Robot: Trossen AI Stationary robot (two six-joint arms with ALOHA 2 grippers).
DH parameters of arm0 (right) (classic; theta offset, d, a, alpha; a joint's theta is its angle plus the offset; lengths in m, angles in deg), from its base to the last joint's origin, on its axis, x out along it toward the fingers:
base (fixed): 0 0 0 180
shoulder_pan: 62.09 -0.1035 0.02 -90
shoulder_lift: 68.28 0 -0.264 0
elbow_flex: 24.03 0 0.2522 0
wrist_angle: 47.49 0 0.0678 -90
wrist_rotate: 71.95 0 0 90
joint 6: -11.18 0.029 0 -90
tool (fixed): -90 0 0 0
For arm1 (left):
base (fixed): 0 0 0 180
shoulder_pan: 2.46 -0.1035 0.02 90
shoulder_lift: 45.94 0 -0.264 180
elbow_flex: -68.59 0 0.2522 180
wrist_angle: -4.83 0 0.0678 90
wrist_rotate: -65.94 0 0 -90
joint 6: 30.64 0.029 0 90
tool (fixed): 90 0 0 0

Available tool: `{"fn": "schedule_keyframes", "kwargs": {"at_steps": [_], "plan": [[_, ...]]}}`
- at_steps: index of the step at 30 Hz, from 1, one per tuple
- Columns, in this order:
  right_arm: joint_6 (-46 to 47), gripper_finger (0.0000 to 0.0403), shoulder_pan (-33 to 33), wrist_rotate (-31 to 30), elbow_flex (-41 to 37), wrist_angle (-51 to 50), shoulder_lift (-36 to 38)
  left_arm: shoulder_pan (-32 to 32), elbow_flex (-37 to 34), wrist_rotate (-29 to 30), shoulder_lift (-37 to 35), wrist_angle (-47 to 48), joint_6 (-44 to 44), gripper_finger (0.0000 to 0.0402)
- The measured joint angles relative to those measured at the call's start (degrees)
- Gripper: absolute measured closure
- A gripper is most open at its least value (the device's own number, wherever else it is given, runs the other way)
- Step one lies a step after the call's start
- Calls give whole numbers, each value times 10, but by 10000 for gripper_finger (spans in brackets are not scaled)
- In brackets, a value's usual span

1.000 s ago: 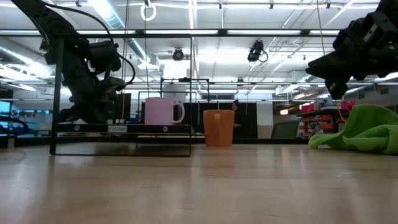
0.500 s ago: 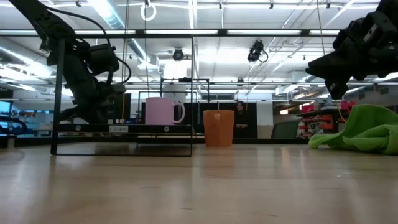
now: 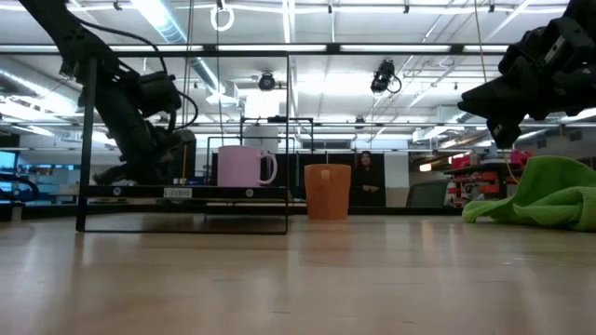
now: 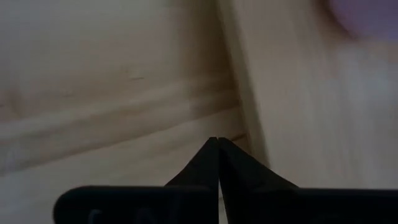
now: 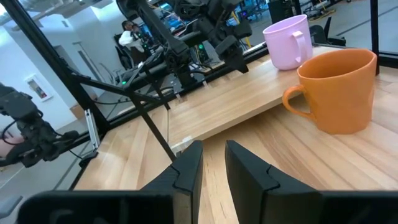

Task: Stack small to large cups/mugs on shelf
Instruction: Adjust the shelf

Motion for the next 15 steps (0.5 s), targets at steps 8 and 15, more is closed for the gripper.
{"fn": "schedule_keyframes", "kwargs": {"at_steps": [8,15], "plan": [[0,326,0,0,0,0,-1,-18,39,-3,33,0,25,390],[0,326,0,0,0,0,-8,-14,75,-5,33,8,29,389]]}}
